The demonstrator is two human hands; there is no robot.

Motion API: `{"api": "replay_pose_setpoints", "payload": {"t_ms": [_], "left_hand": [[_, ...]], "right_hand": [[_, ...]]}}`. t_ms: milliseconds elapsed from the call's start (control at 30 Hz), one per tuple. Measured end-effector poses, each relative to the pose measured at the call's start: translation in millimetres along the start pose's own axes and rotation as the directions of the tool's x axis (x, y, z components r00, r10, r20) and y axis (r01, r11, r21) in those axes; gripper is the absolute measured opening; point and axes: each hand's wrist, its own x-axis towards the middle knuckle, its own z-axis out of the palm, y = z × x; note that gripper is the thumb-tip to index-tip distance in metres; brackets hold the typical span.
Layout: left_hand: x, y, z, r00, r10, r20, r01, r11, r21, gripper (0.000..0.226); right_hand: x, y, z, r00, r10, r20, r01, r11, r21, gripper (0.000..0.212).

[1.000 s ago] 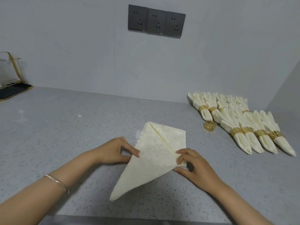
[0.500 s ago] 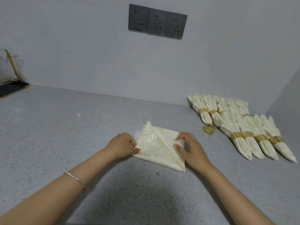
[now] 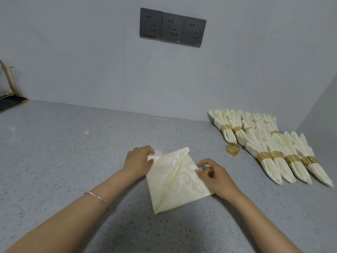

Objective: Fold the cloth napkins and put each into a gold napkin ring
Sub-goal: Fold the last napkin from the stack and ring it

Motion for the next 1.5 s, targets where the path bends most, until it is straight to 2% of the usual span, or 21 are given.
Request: {"api": "replay_pose_setpoints", "payload": {"t_ms": [100,167,300,467,600,667,767,967,1033,1100,1167,1233,1300,1333,1433,1500], "left_hand": [[-15.5,12.8,10.8,0.999,0.045,-0.016,-0.044,0.998,0.052,0.051],[-33.2,24.9,16.7,0.996,0.074,0.053,-0.078,0.993,0.084,0.058],[-58.0,34.6,29.9,0.973,0.085,0.213,-0.122,0.979,0.166,0.056],[-56.9,31.5,35.1,0.972,0.049,0.229,-0.099,0.971,0.215,0.054],[-56.4,35.0,33.6,0.961,0.038,0.274,-0.08,0.986,0.144,0.056],[-59.8,38.3,34.1,0.956,0.024,0.291,-0.064,0.99,0.127,0.063],[-66.8,42.4,37.9,0.95,0.025,0.31,-0.088,0.978,0.191,0.07],[-68.3,36.4,38.5,0.946,0.109,0.305,-0.203,0.932,0.299,0.061],[-64.5,32.2,35.5,0.937,0.144,0.317,-0.244,0.922,0.301,0.059],[-61.7,29.3,33.5,0.931,0.173,0.322,-0.271,0.918,0.29,0.058],[-60.6,28.0,34.0,0.931,0.188,0.312,-0.28,0.917,0.285,0.057],[-60.7,27.9,35.0,0.936,0.19,0.295,-0.276,0.918,0.284,0.057],[-61.4,27.2,36.4,0.942,0.186,0.278,-0.265,0.923,0.28,0.058],[-61.5,26.3,37.7,0.946,0.182,0.268,-0.256,0.926,0.278,0.058],[-62.9,23.2,41.9,0.954,0.18,0.238,-0.243,0.932,0.269,0.069],[-64.9,21.1,44.7,0.953,0.212,0.218,-0.261,0.938,0.229,0.099]], "right_hand": [[4.6,0.0,5.8,0.997,0.048,-0.053,-0.043,0.995,0.088,0.016],[11.4,-2.4,11.3,0.994,0.075,-0.083,-0.064,0.991,0.121,0.021],[15.7,-4.8,20.8,0.992,0.068,-0.11,-0.048,0.984,0.174,0.028],[0.7,-3.6,25.9,0.966,-0.001,-0.259,0.055,0.978,0.2,0.027],[1.6,-7.4,26.3,0.951,-0.024,-0.307,0.085,0.979,0.187,0.024],[5.0,-9.4,30.4,0.952,-0.019,-0.305,0.069,0.986,0.153,0.023],[9.1,-8.8,37.8,0.952,-0.009,-0.307,0.032,0.997,0.069,0.022],[7.4,-10.4,37.5,0.952,0.018,-0.304,-0.02,1.0,-0.004,0.02],[5.6,-13.6,34.0,0.961,0.024,-0.275,-0.05,0.995,-0.09,0.021],[5.3,-16.8,29.1,0.957,-0.041,-0.287,-0.035,0.966,-0.257,0.022],[9.7,-18.6,24.5,0.952,-0.22,-0.212,0.118,0.905,-0.408,0.032],[17.9,-23.3,23.4,0.943,-0.331,0.04,0.31,0.826,-0.471,0.04],[26.6,-21.4,26.6,0.927,-0.268,0.264,0.368,0.785,-0.498,0.045],[31.3,-17.6,27.5,0.926,-0.196,0.321,0.347,0.777,-0.526,0.047],[42.3,-3.2,25.8,0.934,-0.009,0.358,0.233,0.774,-0.589,0.051],[47.2,3.7,24.3,0.942,0.022,0.335,0.189,0.789,-0.584,0.052]]}}
